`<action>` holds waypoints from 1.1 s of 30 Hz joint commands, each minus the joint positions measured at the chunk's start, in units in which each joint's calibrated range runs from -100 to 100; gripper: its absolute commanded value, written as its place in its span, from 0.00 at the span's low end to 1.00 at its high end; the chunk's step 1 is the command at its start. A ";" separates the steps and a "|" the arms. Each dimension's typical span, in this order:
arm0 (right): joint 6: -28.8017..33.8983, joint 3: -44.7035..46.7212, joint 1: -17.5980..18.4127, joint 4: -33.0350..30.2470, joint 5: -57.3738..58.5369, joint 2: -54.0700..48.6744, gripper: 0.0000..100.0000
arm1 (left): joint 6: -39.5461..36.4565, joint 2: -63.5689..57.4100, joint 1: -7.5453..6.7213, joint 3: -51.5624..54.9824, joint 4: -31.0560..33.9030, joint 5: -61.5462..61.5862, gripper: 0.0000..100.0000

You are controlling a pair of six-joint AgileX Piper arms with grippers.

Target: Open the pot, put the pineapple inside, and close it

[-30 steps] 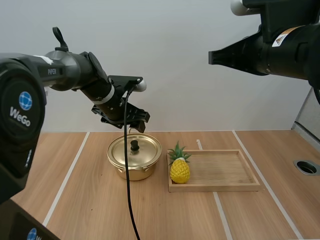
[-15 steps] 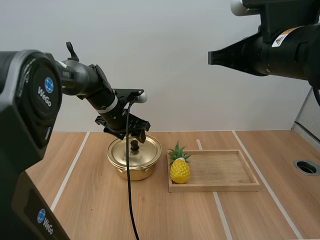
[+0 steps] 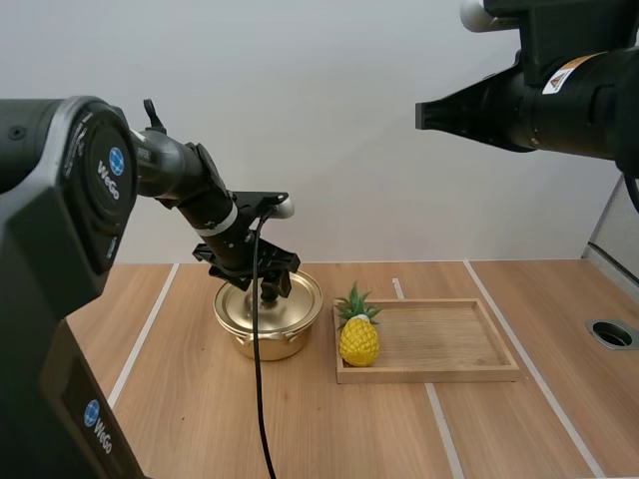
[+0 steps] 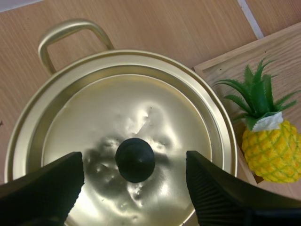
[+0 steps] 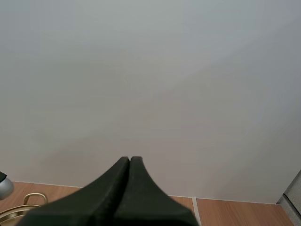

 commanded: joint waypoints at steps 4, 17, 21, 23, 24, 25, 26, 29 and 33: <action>-0.34 -0.36 -0.17 0.15 0.13 -0.06 0.00 | 1.06 0.05 -0.22 2.11 -0.16 -4.89 1.00; -0.34 -0.36 -0.17 0.38 0.28 -0.06 0.00 | 3.19 0.05 -0.22 2.87 -2.51 -6.56 1.00; -0.34 -0.36 -0.17 0.38 0.28 -0.06 0.00 | 3.19 0.05 -0.22 2.87 -2.51 -6.01 1.00; -0.34 -0.36 -0.17 0.38 0.28 -0.06 0.00 | 3.19 0.05 -0.22 2.87 -2.51 -6.01 1.00; -0.34 -0.36 -0.17 0.38 0.28 -0.06 0.00 | 3.19 0.05 -0.22 2.87 -2.51 -5.84 1.00; -0.34 -0.36 -0.17 0.38 0.28 -0.06 0.00 | 3.19 0.05 -0.22 2.87 -2.51 -5.67 0.98; -0.34 -0.36 -0.17 0.38 0.28 -0.06 0.00 | 3.19 0.05 -0.22 2.87 -2.62 -5.65 0.97; -0.34 -0.36 -0.17 0.38 0.28 -0.06 0.00 | 3.19 0.05 -0.22 2.87 -2.65 -5.27 0.97; -0.34 -0.36 -0.17 0.38 0.28 -0.06 0.00 | 3.09 0.05 -0.22 2.87 -2.75 -3.40 0.91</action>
